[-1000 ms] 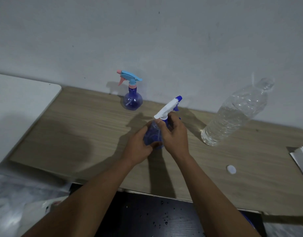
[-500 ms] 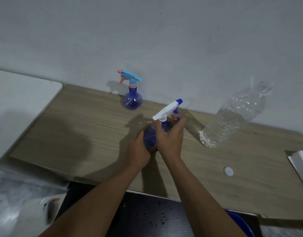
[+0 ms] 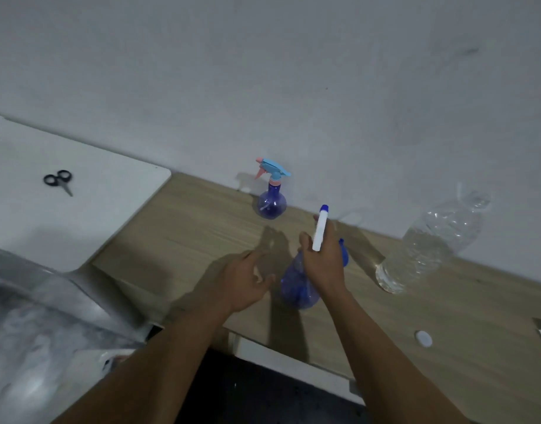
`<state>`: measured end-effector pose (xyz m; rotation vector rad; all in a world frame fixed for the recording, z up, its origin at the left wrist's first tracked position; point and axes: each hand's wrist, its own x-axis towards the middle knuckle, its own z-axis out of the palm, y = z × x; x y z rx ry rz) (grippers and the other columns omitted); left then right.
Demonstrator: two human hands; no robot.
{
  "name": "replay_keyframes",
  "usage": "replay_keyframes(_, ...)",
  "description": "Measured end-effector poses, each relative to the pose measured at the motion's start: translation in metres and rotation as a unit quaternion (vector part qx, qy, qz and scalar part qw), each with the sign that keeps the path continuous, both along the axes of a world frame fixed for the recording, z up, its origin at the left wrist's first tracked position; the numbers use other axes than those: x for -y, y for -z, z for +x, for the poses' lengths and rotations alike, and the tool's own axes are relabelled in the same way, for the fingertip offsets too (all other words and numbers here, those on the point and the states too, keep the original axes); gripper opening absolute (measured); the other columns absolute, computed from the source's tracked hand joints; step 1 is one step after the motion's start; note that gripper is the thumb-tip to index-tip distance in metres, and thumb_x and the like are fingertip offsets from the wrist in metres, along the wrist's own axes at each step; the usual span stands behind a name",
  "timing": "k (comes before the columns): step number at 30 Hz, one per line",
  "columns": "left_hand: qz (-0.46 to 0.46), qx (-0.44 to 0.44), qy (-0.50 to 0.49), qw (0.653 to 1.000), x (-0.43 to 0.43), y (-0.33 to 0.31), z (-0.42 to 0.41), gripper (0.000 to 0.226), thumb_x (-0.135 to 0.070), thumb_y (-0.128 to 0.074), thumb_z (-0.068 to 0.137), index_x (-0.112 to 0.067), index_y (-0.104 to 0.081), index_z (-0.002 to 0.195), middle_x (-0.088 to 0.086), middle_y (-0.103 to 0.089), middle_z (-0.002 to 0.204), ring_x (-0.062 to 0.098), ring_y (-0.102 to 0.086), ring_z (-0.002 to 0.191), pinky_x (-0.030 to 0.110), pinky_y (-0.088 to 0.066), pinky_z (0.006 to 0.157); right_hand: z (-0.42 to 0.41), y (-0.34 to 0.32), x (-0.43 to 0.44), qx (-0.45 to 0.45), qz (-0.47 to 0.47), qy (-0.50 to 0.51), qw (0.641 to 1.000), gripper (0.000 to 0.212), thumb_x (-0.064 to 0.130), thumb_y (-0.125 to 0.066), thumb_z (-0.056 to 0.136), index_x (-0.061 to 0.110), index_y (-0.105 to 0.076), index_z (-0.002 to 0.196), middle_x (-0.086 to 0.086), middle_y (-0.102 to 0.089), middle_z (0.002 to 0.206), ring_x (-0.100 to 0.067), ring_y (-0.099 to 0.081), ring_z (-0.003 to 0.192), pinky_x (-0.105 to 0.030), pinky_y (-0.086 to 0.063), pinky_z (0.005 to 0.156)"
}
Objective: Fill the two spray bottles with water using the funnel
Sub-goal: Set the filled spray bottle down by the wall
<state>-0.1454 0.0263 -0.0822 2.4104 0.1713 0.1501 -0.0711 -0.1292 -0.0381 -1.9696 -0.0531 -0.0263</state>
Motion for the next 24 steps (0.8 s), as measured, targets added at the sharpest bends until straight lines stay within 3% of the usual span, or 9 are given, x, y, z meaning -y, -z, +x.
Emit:
replay_keyframes(2,0.048,-0.019,0.004,0.999,-0.024,-0.009,-0.007,0.056,-0.038,-0.072,0.084,-0.013,-0.061,0.132,0.006,-0.065,0.128,0.025,-0.064,0.114,0.026,-0.043,0.095,-0.014,-0.009,-0.002,-0.026,-0.016,-0.020,0.999,0.024,0.015,-0.057,0.093,0.035,-0.050,0.105,0.007,-0.061,0.087,-0.028,-0.066,0.084,-0.041,-0.056,0.076)
replay_keyframes(4,0.089,-0.067,0.006,0.994,-0.045,-0.014,-0.012,0.056,-0.037,-0.068,0.088,-0.013,-0.057,0.138,0.007,-0.060,0.138,0.024,-0.055,0.127,0.028,-0.039,0.105,-0.029,-0.018,-0.004,-0.071,-0.014,-0.062,0.995,0.019,0.017,-0.056,0.088,0.035,-0.053,0.094,0.007,-0.060,0.081,-0.030,-0.066,0.078,-0.052,-0.058,0.079)
replay_keyframes(8,0.132,-0.135,-0.020,0.982,-0.074,-0.021,-0.025,0.063,-0.050,-0.059,0.087,-0.019,-0.053,0.141,0.006,-0.057,0.142,0.024,-0.052,0.130,0.039,-0.043,0.108,-0.065,-0.031,-0.012,-0.121,-0.040,-0.130,0.983,0.015,0.015,-0.058,0.089,0.026,-0.061,0.098,0.001,-0.064,0.084,-0.025,-0.066,0.069,-0.043,-0.060,0.066)
replay_keyframes(10,0.140,-0.143,-0.024,0.979,-0.080,-0.027,-0.032,0.061,-0.046,-0.060,0.089,-0.017,-0.053,0.141,0.008,-0.057,0.142,0.025,-0.052,0.131,0.039,-0.044,0.108,-0.081,-0.030,-0.014,-0.142,-0.041,-0.129,0.981,0.005,0.017,-0.061,0.085,0.022,-0.063,0.084,0.000,-0.064,0.076,-0.036,-0.069,0.070,-0.045,-0.059,0.065)
replay_keyframes(12,0.148,-0.147,-0.031,0.978,-0.085,-0.031,-0.040,0.060,-0.044,-0.060,0.091,-0.015,-0.052,0.142,0.009,-0.056,0.142,0.025,-0.051,0.132,0.038,-0.043,0.108,-0.096,-0.028,-0.015,-0.162,-0.063,-0.140,0.975,0.009,0.027,-0.062,0.079,0.019,-0.060,0.074,0.002,-0.062,0.067,-0.043,-0.068,0.074,-0.050,-0.058,0.071)
replay_keyframes(17,0.147,-0.158,-0.043,0.975,-0.093,-0.036,-0.053,0.060,-0.043,-0.062,0.090,-0.014,-0.052,0.142,0.010,-0.059,0.139,0.025,-0.056,0.127,0.038,-0.047,0.104,-0.118,-0.022,-0.012,-0.180,-0.109,-0.146,0.967,0.025,0.045,-0.062,0.084,0.021,-0.063,0.081,-0.009,-0.073,0.081,-0.019,-0.062,0.057,-0.032,-0.048,0.061)
replay_keyframes(20,0.148,-0.156,-0.049,0.975,-0.093,-0.038,-0.056,0.059,-0.043,-0.062,0.090,-0.013,-0.053,0.141,0.010,-0.059,0.139,0.025,-0.056,0.126,0.038,-0.047,0.104,-0.121,-0.018,-0.005,-0.186,-0.129,-0.133,0.965,0.025,0.041,-0.060,0.088,0.016,-0.062,0.087,-0.010,-0.073,0.075,-0.019,-0.065,0.049,-0.037,-0.056,0.062)
replay_keyframes(24,0.158,-0.157,-0.051,0.974,-0.091,-0.043,-0.058,0.058,-0.042,-0.062,0.091,-0.012,-0.054,0.140,0.011,-0.057,0.140,0.026,-0.053,0.129,0.037,-0.045,0.106,-0.123,-0.020,0.000,-0.183,-0.103,-0.140,0.968,0.035,0.047,-0.065,0.083,0.012,-0.066,0.087,-0.009,-0.072,0.077,-0.022,-0.063,0.055,-0.044,-0.057,0.065)
